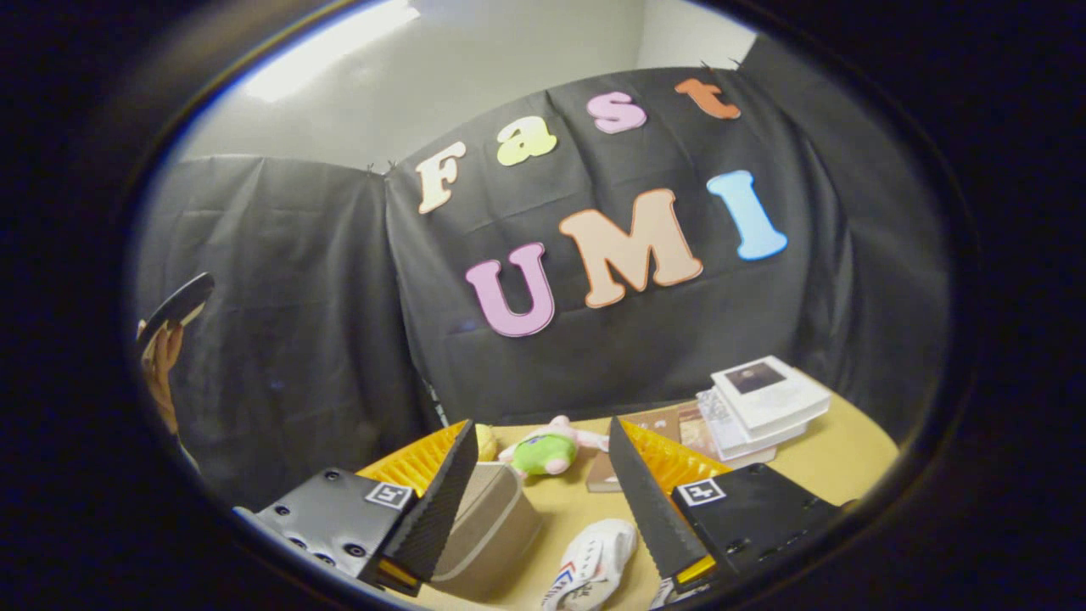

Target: Open the storage box then place both shoes into the box .Put the left shoe in first, then the right shoe, with the right side of both shoes facing outward in a uniform manner.

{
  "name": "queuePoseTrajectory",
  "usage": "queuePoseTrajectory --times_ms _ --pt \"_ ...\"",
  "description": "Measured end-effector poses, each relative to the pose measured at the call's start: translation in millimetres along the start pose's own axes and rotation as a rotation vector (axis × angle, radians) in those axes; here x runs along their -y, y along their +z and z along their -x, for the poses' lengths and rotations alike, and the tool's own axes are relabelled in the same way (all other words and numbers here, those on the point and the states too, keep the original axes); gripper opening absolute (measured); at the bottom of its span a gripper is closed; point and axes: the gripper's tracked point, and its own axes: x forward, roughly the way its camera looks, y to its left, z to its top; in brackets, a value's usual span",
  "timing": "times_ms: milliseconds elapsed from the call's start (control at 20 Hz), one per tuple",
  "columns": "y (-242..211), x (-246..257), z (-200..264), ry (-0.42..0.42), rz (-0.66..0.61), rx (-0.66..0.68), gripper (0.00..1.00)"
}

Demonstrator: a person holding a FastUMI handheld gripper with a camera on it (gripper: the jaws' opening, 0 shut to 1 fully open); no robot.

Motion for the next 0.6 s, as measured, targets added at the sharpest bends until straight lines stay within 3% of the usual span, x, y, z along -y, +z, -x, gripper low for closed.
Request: queuePoseTrajectory --times_ms 600 --pt "-78 -15 -7 0.207 -0.394 -0.256 0.98"
